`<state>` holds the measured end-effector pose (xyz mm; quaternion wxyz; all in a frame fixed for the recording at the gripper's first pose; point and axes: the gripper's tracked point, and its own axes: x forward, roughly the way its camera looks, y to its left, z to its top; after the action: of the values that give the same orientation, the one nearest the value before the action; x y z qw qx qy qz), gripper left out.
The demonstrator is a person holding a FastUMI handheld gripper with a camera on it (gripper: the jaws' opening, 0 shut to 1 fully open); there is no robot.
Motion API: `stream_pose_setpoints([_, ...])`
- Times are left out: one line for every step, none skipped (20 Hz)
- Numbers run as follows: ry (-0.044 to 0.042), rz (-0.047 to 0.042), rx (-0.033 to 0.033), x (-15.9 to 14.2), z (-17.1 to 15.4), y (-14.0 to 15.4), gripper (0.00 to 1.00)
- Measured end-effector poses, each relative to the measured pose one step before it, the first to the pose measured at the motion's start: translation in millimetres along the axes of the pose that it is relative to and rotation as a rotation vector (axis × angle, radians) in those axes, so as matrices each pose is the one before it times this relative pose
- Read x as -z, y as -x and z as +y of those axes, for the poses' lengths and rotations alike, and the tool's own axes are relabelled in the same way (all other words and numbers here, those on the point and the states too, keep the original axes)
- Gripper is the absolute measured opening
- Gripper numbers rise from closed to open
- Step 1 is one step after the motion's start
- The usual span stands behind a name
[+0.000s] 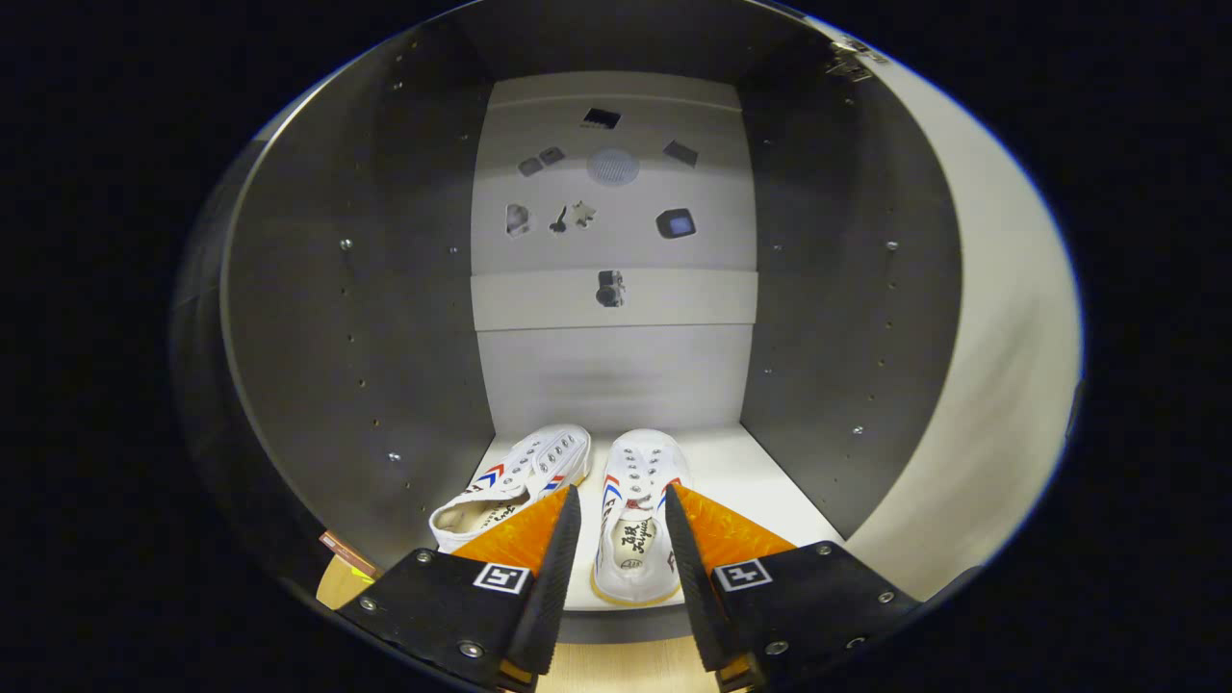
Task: Open the shoe cabinet door, grab the shoes and put them into the shoe cabinet, then close the shoe cabinet door.
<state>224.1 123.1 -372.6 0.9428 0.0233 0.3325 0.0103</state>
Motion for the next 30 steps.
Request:
stream_pose_setpoints([-0.0084,-0.01306,-0.00777,-0.17,-1.43,15.46,0.6])
stream_pose_setpoints([0.00007,-0.02049,-0.00879,-2.31,-1.99,16.38,0.63])
stream_pose_setpoints([0.00681,-0.02513,0.00004,-4.66,-4.87,16.29,0.68])
stream_pose_setpoints([0.00633,-0.02876,0.00078,-5.27,-4.3,16.09,0.7])
stream_pose_setpoints([0.00503,-0.03118,0.00072,-7.2,-4.37,16.42,0.73])
stream_pose_setpoints([0.00758,-0.03148,0.00257,-6.86,-4.59,15.74,0.75])
stream_pose_setpoints([0.00995,-0.02799,0.01126,-7.03,-7.81,18.14,0.78])
stream_pose_setpoints([0.00608,-0.02673,0.00853,-6.5,-6.66,17.01,0.79])
stream_pose_setpoints([0.00395,-0.01955,0.00542,-5.46,-6.41,16.95,0.81])
stream_pose_setpoints([0.00434,-0.02129,-0.00389,-5.52,-4.14,16.36,0.82])
stream_pose_setpoints([0.00299,-0.01632,-0.00015,-2.94,-7.04,15.18,0.84])
stream_pose_setpoints([-0.00206,-0.00543,0.00435,-0.46,-8.56,16.92,0.84])
stream_pose_setpoints([0.00272,0.00367,0.01032,1.59,-10.07,15.83,0.85])
stream_pose_setpoints([0.00586,0.00328,0.01244,0.96,-11.14,14.75,0.86])
stream_pose_setpoints([0.00375,0.00281,0.01069,1.04,-10.55,15.82,0.86])
stream_pose_setpoints([-0.00593,0.00118,0.00682,0.37,-8.32,15.27,0.87])
stream_pose_setpoints([-0.0141,0.00338,-0.00696,0.47,-5.37,14.94,0.88])
stream_pose_setpoints([-0.01249,0.00345,-0.0107,0.95,-3.84,14.68,0.88])
stream_pose_setpoints([-0.00541,0.00317,-0.01482,0.37,-4.2,13.91,0.88])
stream_pose_setpoints([-0.00133,0.0025,-0.01043,0.6,-3.43,10.91,0.88])
stream_pose_setpoints([0.00247,0.00205,-0.01107,0.74,-5.92,12.89,0.88])
stream_pose_setpoints([0.00434,0.00148,-0.00767,-1.06,-6.22,13.69,0.88])
stream_pose_setpoints([0.00277,0.0036,-0.01004,-0.1,-6.54,12.39,0.88])
stream_pose_setpoints([0.00104,0.00502,-0.0056,1.36,-5.53,10.0,0.88])
stream_pose_setpoints([-0.00026,0.00863,0.01293,1.66,-10.61,9.32,0.88])
stream_pose_setpoints([0.00479,0.00964,0.01828,3.11,-13.0,7.48,0.88])
stream_pose_setpoints([0.00793,0.00802,0.01427,3.25,-12.21,6.72,0.88])
stream_pose_setpoints([0.00816,0.00497,0.00391,1.18,-8.18,6.5,0.88])
stream_pose_setpoints([0.00383,0.00557,0.00674,2.28,-10.64,2.79,0.88])
stream_pose_setpoints([0.00187,0.00453,0.00613,2.48,-10.27,0.98,0.88])
